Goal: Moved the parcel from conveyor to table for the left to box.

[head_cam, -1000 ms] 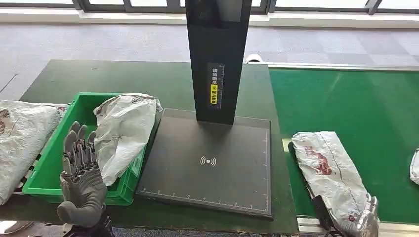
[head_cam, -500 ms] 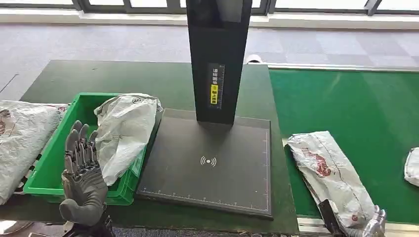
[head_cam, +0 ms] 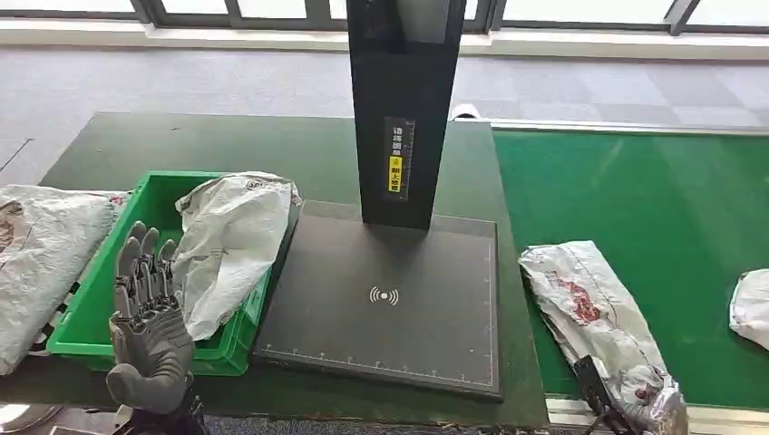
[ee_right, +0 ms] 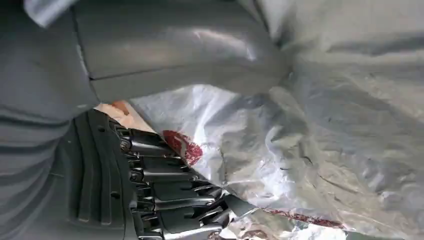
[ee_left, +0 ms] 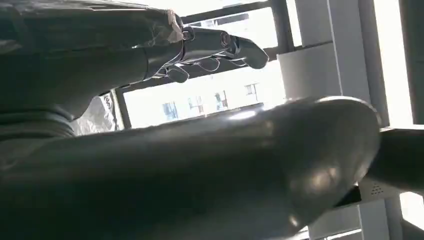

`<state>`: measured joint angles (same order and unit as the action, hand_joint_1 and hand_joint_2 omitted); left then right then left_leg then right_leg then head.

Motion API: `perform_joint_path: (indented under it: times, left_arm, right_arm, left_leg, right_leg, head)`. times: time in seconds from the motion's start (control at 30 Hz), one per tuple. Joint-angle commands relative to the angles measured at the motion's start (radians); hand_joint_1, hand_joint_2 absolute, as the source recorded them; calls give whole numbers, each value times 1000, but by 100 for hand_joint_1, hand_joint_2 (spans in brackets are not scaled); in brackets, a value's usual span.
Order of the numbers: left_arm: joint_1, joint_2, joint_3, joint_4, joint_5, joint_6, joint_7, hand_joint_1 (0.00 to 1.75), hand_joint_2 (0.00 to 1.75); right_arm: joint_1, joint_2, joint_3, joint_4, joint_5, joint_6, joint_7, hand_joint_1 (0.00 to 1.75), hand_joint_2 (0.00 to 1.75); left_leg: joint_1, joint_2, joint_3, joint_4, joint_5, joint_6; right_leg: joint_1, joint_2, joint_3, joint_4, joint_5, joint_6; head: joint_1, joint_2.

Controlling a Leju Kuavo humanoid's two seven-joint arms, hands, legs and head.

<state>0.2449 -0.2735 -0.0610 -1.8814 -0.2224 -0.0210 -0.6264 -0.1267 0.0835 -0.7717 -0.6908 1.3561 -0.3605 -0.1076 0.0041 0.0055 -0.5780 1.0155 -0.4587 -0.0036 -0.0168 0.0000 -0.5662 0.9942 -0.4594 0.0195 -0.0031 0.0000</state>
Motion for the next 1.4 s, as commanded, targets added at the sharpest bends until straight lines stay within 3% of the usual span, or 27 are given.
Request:
perform_joint_path:
  times: [0.03,0.6,0.7,0.8,0.83,0.87,0.9,0.93,0.97,1.0,1.1,1.13,1.23,1.37,1.4]
  left_arm:
    - [23,23,19,38,7,21,-1,0,0]
    - [1,35,-5,70,3,28,-1,0,0]
    - [-66,55,-80,156,4,44,10,0,0]
    - [-94,105,-159,230,44,118,-15,0,0]
    - [-102,109,-180,255,50,128,-26,0,0]
    - [-107,107,-188,265,53,135,-32,0,0]
    - [-124,100,-199,282,54,128,-40,0,0]
    - [-148,95,-208,304,54,125,-41,0,0]
    - [-165,92,-210,320,55,124,-41,0,0]
    - [-198,90,-210,352,60,119,-39,0,0]
    - [-235,94,-195,381,71,111,-43,0,0]
    - [-236,98,-185,375,77,109,-45,0,0]
    - [-198,112,-159,330,86,98,-54,0,0]
    - [-134,123,-123,257,93,113,-66,0,0]
    - [-63,124,-103,176,104,143,-72,0,0]
  right_arm:
    - [-22,-17,39,98,-56,11,-25,175,175]
    - [36,-13,46,17,-138,31,-72,175,175]
    - [87,-69,-11,-32,-219,47,-152,175,175]
    - [79,-137,-118,11,-354,-37,-348,175,175]
    - [93,-135,-170,-24,-453,-75,-441,175,175]
    - [107,-131,-190,-49,-480,-71,-465,175,175]
    - [126,-81,-268,-165,-622,-97,-590,175,175]
    - [186,-7,-256,-393,-772,-50,-591,175,175]
    - [239,24,-236,-484,-815,-47,-591,175,175]
    - [308,105,-225,-699,-923,11,-591,175,175]
    - [390,243,-176,-1001,-1002,50,-591,175,175]
    - [439,266,-87,-1106,-1044,13,-591,175,175]
    - [535,253,147,-1242,-1056,-101,-591,175,175]
    - [593,174,407,-1263,-1032,-169,-591,175,175]
    - [572,101,533,-1227,-1047,-213,-591,175,175]
  left_leg:
    - [0,2,0,-3,1,0]
    - [1,-3,0,-4,2,0]
    - [0,-6,0,-1,1,1]
    - [0,-12,0,-4,4,1]
    - [-1,-8,2,-3,2,2]
    - [-1,-11,0,-3,3,2]
    - [-3,-9,1,-2,1,3]
    - [-3,-10,1,-3,2,4]
    - [-3,-13,-2,-3,3,4]
    - [-4,-13,-4,-1,2,4]
    - [-5,-14,-6,0,2,4]
    - [-3,-14,-5,-1,1,3]
    - [-3,-8,-5,-1,-1,1]
    - [-2,0,-5,-1,-4,-2]
    - [-1,2,-7,-1,-5,-2]
  right_leg:
    - [0,2,-1,-3,2,-1]
    - [1,-2,0,-5,2,-2]
    - [0,-5,2,-2,0,-1]
    - [0,-11,3,-7,1,-1]
    - [-1,-8,4,-6,0,1]
    - [-1,-10,3,-7,0,1]
    - [-3,-9,4,-5,-1,2]
    - [-2,-10,4,-6,0,2]
    - [-3,-14,3,-5,-1,1]
    - [-4,-14,1,-3,-2,2]
    - [-4,-15,-1,-1,-2,1]
    - [-3,-14,0,-2,-2,0]
    - [-2,-8,-3,1,-4,-1]
    - [-1,0,-4,3,-6,-4]
    - [-1,2,-4,2,-6,-3]
  head:
    - [0,0]
    - [0,0]
    - [0,0]
    - [0,0]
    - [0,0]
    - [0,0]
    - [0,0]
    - [0,0]
    - [0,0]
    - [0,0]
    - [0,0]
    - [0,0]
    - [0,0]
    - [0,0]
    - [0,0]
